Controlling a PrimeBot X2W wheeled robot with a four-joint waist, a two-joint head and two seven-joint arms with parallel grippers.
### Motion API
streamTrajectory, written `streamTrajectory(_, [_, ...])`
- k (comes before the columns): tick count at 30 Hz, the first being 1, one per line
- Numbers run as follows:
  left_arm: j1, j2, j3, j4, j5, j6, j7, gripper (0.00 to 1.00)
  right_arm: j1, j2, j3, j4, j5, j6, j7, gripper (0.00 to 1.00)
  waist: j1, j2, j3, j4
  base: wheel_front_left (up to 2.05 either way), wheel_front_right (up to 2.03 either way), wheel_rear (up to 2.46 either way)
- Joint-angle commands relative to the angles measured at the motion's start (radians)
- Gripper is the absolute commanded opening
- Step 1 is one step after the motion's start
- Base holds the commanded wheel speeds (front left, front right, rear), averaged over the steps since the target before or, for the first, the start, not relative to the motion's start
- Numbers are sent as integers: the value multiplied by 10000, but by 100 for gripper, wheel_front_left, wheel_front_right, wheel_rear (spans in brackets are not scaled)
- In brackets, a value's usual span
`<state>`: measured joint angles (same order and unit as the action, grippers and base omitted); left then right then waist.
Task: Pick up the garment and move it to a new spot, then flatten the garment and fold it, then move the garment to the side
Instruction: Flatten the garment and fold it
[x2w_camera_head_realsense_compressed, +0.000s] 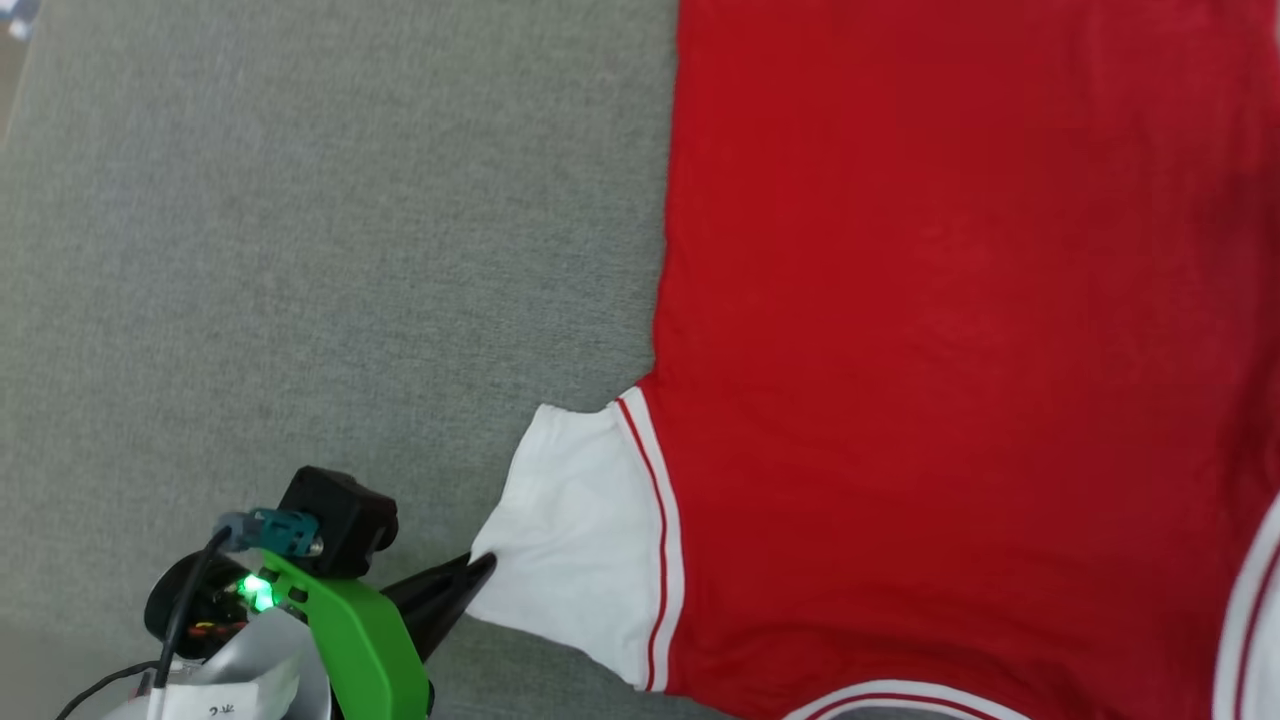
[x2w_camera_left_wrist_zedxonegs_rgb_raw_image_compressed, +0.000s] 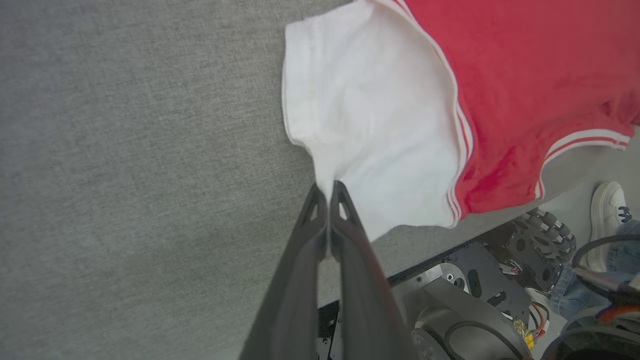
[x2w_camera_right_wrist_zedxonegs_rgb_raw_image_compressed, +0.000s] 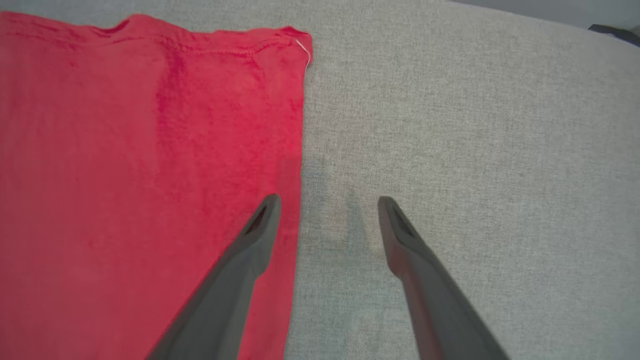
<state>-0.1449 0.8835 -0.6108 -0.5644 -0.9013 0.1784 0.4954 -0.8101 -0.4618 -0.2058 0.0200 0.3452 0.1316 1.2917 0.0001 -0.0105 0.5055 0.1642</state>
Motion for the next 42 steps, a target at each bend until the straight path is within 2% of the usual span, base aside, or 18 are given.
streamTrajectory(1, [-196,-119,-41,-33,118,-88,7,0,-404,-108,15,224,-231,-9,59,100,-1,105,1231,1112,0,0,0])
streamTrajectory(10, [-389,-481,-274,-89,316,-353,-240,0,-2212,-478,-38,1647,-1255,-9,113,100,-1,105,2020,1800,0,0,0])
streamTrajectory(20, [-644,-841,-312,288,397,-608,-620,0,-2487,-563,55,2734,-1736,-9,-231,100,-1,105,2365,2128,0,0,0])
streamTrajectory(21, [-674,-879,-325,329,410,-630,-642,0,-2429,-583,99,2802,-1724,-9,-222,86,-1,105,2369,2139,0,0,0])
streamTrajectory(22, [-719,-941,-330,382,435,-644,-691,0,-2360,-592,131,2868,-1699,-9,-231,0,-1,105,2363,2143,0,0,0])
streamTrajectory(26, [-792,-1104,-380,570,452,-666,-765,0,-2128,-584,98,3065,-1723,-9,-308,0,-1,105,2224,2111,0,0,0])
streamTrajectory(31, [-782,-1043,-362,753,529,-582,-760,0,-1783,-664,252,3161,-1671,-9,-505,0,-1,105,1848,1939,0,0,0])
streamTrajectory(42, [-564,-1020,-304,1186,323,-334,-706,0,-242,-549,248,3309,-1313,-9,-899,0,-1,105,313,1080,0,0,0])
